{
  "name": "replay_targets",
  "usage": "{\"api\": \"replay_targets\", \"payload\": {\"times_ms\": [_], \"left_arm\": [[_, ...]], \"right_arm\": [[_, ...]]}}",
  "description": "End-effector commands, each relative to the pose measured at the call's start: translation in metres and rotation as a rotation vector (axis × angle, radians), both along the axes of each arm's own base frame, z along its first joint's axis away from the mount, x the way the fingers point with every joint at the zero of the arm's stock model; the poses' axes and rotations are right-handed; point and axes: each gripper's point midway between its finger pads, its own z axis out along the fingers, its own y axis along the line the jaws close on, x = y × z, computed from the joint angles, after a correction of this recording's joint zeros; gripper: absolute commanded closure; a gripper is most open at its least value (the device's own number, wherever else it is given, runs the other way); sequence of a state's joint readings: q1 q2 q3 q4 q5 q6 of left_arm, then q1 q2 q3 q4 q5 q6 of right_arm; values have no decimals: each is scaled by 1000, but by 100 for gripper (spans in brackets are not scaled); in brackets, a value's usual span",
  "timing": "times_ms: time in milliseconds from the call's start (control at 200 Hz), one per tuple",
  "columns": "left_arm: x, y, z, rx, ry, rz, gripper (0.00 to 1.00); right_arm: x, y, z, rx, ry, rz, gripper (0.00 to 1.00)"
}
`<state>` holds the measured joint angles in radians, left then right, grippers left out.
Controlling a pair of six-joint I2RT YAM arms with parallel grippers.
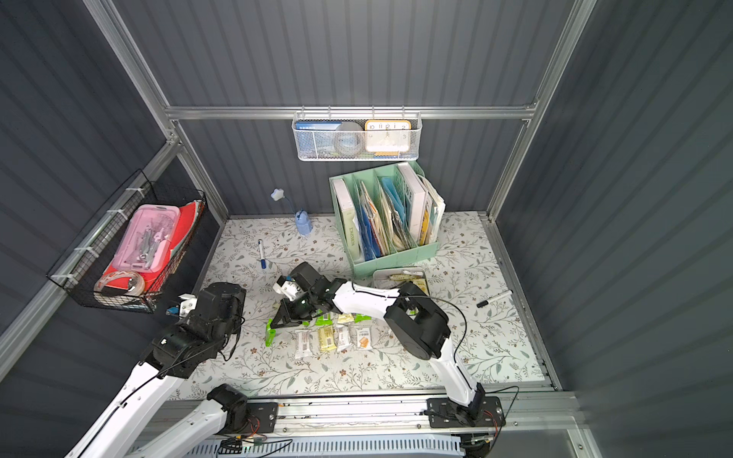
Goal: Take the cookies out of the storage box
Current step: Place the cookie at the center of the board, then pick up the cookie from the storage box.
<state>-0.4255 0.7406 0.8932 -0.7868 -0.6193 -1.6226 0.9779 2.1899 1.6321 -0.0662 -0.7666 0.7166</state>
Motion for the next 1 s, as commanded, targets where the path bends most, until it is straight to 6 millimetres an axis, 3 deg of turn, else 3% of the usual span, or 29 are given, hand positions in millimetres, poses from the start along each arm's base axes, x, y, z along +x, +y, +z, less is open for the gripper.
{"api": "replay_targets", "payload": {"times_ms": [0,280,375,570,735,885,995], "left_arm": [[-2,4,-11,36,36,7,42],[10,-9,-30,25,68,-41,41],[13,-13,-32,24,71,-56,41],[23,-20,-34,44,75,-96,41],[41,-33,-30,78,69,-169,41],[63,-52,-25,122,77,-265,41],[81,-70,-23,143,71,-352,41]], "right_arm": [[3,10,-1,20,-8,16,100],[3,-3,-45,-101,-8,4,100],[6,-18,-51,-162,-58,-17,93],[13,-38,-18,-168,-174,-62,72],[20,-60,22,-135,-247,-126,69],[32,-100,49,-171,-326,-239,69],[50,-150,59,-266,-379,-400,70]]}}
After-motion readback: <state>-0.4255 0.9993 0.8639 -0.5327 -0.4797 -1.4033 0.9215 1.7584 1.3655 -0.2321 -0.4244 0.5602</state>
